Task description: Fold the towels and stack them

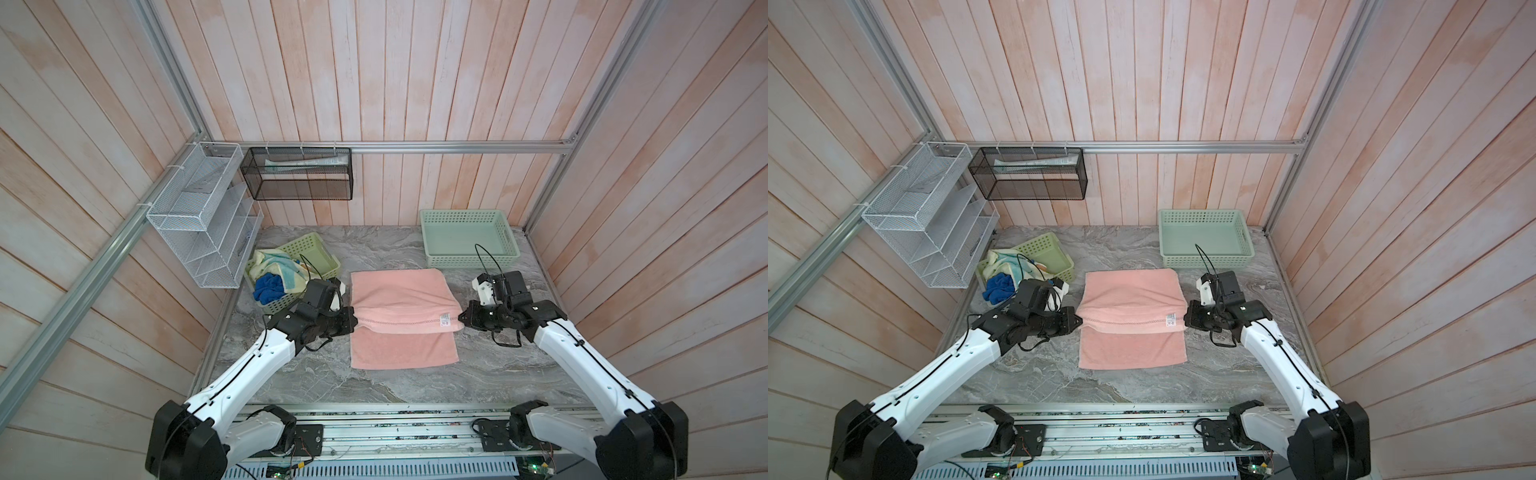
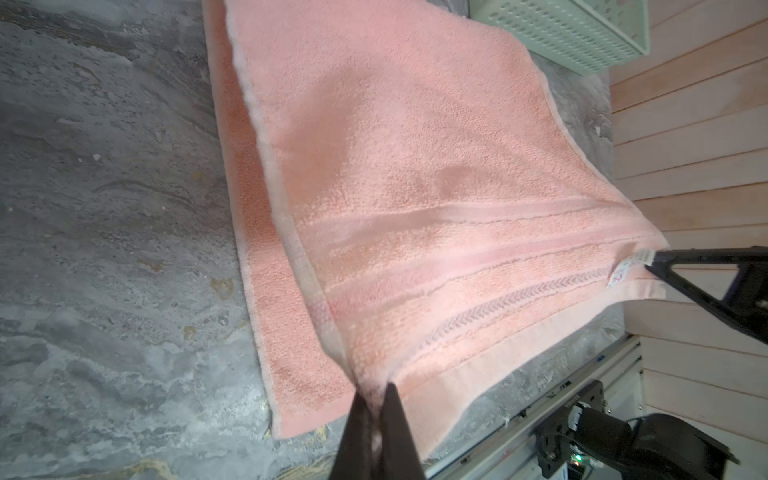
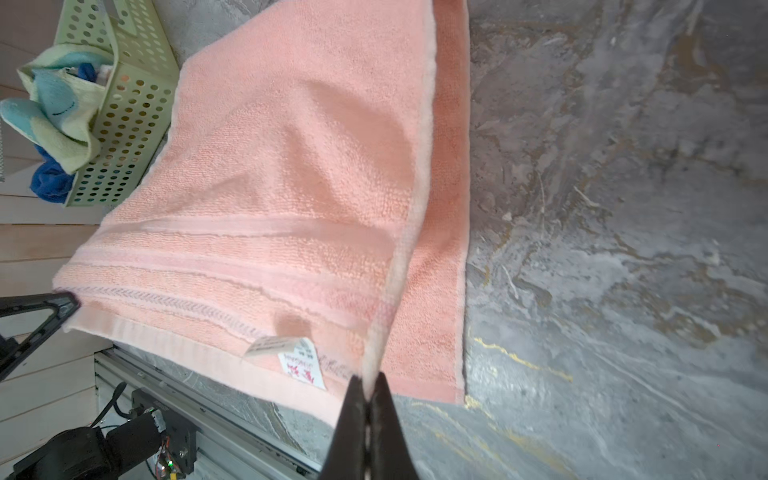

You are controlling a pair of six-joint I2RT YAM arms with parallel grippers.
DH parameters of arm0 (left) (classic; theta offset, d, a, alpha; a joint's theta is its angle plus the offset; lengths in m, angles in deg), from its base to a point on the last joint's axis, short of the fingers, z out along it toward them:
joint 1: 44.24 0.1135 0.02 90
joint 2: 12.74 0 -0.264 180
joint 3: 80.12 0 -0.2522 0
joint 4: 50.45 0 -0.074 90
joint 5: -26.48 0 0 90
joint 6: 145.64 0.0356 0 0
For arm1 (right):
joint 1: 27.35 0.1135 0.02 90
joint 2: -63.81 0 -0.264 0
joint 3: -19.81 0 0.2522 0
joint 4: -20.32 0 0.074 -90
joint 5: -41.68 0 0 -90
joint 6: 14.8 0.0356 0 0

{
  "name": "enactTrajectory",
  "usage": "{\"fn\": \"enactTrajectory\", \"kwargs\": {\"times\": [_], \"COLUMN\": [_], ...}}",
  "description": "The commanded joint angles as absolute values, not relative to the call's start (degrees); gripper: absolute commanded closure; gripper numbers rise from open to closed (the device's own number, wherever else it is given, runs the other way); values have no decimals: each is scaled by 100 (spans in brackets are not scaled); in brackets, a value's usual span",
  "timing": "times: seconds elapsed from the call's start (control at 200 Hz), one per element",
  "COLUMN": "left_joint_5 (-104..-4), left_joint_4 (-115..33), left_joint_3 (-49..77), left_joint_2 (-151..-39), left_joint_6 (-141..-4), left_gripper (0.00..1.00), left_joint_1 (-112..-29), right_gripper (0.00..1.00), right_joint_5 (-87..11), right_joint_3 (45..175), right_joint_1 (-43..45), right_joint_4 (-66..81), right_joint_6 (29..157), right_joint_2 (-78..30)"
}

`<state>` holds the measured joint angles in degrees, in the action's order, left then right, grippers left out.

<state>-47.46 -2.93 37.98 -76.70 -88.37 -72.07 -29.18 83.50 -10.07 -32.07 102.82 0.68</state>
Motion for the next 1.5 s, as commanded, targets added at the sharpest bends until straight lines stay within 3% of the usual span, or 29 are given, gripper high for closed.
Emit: {"fn": "enactTrajectory", "kwargs": {"times": [0.0,0.275,0.68,0.785,0.86,0.945,1.155,1.495], "left_joint_5": [-4658,-4209,-4199,-4500,-4919,-5389,-5274,-4959], "left_joint_4": [-229,-1301,-1324,-783,-259,214,-271,-1256], "left_joint_3": [4453,5697,5793,5597,5308,4965,4648,4551], "left_joint_2": [-7493,-7564,-7948,-7858,-7676,-7437,-7911,-9644], "left_joint_6": [-9257,-9813,-9783,-9702,-9612,-9564,-9355,-9551], "left_gripper": [100,100,98,68,56,54,57,57], "left_joint_1": [-7390,-7410,-7465,-7458,-7464,-7458,-7554,-8359], "right_gripper": [100,100,100,66,57,54,57,86], "right_joint_5": [-3092,-2487,-2652,-2847,-3061,-3412,-3396,-3052], "right_joint_3": [7714,6593,6695,6875,7186,7603,7932,7470], "right_joint_1": [-982,-960,-902,-901,-897,-889,-736,441], "right_joint_4": [-3603,-2551,-2528,-2771,-3104,-3458,-3110,-1855], "right_joint_6": [10496,10660,10583,10599,10572,10492,10454,10907], "right_joint_2": [269,-244,-720,-675,-529,-356,-600,-1863]}}
